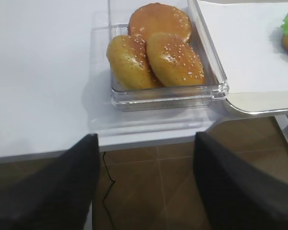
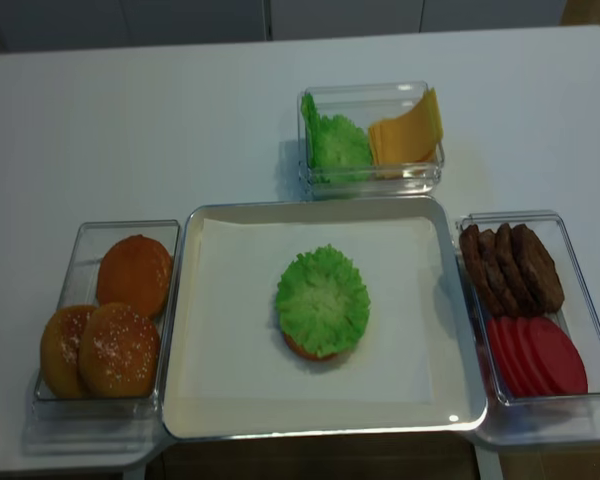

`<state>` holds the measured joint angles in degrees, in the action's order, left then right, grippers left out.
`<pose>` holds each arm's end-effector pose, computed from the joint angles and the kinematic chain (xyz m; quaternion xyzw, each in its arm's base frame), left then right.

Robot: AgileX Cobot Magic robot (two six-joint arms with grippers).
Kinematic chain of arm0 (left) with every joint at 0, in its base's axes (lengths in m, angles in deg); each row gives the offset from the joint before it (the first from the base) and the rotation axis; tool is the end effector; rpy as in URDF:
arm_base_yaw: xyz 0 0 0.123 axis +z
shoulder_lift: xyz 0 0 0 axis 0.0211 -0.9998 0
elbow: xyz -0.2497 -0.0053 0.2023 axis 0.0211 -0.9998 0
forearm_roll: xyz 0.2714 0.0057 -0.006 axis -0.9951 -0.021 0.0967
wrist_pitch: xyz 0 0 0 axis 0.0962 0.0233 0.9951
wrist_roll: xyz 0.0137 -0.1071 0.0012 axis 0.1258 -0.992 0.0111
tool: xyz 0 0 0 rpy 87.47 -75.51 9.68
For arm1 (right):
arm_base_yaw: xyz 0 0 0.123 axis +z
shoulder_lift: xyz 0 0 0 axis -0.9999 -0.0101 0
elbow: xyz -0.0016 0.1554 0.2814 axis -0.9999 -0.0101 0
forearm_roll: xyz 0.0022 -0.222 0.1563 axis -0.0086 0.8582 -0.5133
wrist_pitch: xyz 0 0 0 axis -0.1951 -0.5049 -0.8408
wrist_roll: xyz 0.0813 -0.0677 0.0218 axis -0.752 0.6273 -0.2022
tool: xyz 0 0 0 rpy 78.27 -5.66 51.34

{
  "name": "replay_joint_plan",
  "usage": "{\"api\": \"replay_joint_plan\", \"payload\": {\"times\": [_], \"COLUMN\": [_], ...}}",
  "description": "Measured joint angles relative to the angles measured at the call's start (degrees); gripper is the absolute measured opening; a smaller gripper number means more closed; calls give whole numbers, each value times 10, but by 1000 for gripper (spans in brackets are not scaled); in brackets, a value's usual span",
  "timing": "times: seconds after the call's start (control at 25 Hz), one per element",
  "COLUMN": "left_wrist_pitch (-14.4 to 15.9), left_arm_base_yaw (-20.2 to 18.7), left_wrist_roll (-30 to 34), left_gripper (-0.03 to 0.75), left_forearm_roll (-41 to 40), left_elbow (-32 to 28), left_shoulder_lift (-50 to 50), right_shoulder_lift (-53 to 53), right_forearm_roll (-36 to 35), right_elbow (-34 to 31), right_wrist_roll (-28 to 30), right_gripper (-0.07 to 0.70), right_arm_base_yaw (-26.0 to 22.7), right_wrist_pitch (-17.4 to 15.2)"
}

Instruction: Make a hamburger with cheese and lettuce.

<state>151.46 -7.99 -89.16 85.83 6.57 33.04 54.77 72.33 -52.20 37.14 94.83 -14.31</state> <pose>-0.0159 0.0070 0.2655 -0.0119 0.8798 -0.0356 0.4739 -0.0129 0.0091 0.2702 -0.0482 0.8653 0.0745 0.4934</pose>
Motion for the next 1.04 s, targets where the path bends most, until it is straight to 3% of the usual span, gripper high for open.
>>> {"api": "replay_joint_plan", "payload": {"times": [0.6, 1.04], "left_wrist_pitch": [0, 0], "left_arm_base_yaw": [0, 0], "left_wrist_roll": [0, 0], "left_gripper": [456, 456], "left_forearm_roll": [0, 0], "left_elbow": [0, 0], "left_shoulder_lift": [0, 0], "right_shoulder_lift": [4, 4], "right_forearm_roll": [0, 0], "right_elbow": [0, 0], "right_wrist_roll": [-1, -1], "right_gripper": [349, 253], "right_arm_base_yaw": [-9, -9], "right_wrist_pitch": [-1, -1]}}
